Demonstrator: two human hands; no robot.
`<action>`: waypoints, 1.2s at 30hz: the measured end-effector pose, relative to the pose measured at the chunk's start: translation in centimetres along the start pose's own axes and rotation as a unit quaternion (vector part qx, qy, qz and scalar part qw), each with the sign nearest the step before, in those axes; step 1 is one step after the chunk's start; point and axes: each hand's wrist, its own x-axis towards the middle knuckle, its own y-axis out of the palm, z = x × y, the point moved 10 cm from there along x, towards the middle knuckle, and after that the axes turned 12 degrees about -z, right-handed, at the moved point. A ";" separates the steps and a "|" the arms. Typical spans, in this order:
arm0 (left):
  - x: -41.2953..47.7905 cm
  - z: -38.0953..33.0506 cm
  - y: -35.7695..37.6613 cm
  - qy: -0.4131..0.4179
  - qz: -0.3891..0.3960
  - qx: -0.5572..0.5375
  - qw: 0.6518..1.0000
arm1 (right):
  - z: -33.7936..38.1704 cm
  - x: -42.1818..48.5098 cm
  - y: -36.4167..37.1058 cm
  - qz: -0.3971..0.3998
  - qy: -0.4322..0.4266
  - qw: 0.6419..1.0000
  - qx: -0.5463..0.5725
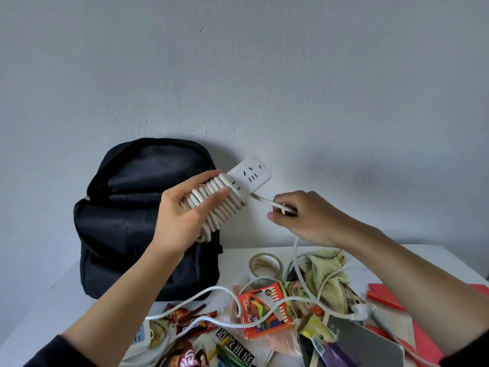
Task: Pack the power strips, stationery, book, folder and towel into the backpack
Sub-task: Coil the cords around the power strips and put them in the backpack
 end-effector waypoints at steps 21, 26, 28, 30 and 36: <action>-1.8 -2.4 2.9 0.121 0.290 0.206 0.927 | 6.2 1.9 -1.6 0.008 -0.156 0.974 0.165; -2.3 -2.0 3.1 0.067 0.291 0.099 0.949 | 5.7 1.6 1.3 0.203 -0.047 0.934 0.289; -2.2 -1.4 3.0 0.029 0.269 0.048 0.961 | 5.1 1.6 1.9 0.230 0.013 0.900 0.371; -2.1 -0.6 3.2 -0.003 0.267 0.009 0.964 | 4.3 2.1 2.4 0.226 0.076 0.876 0.419; -2.5 -0.1 4.1 -0.028 0.280 -0.025 0.959 | 2.8 1.7 3.1 0.237 0.192 0.836 0.456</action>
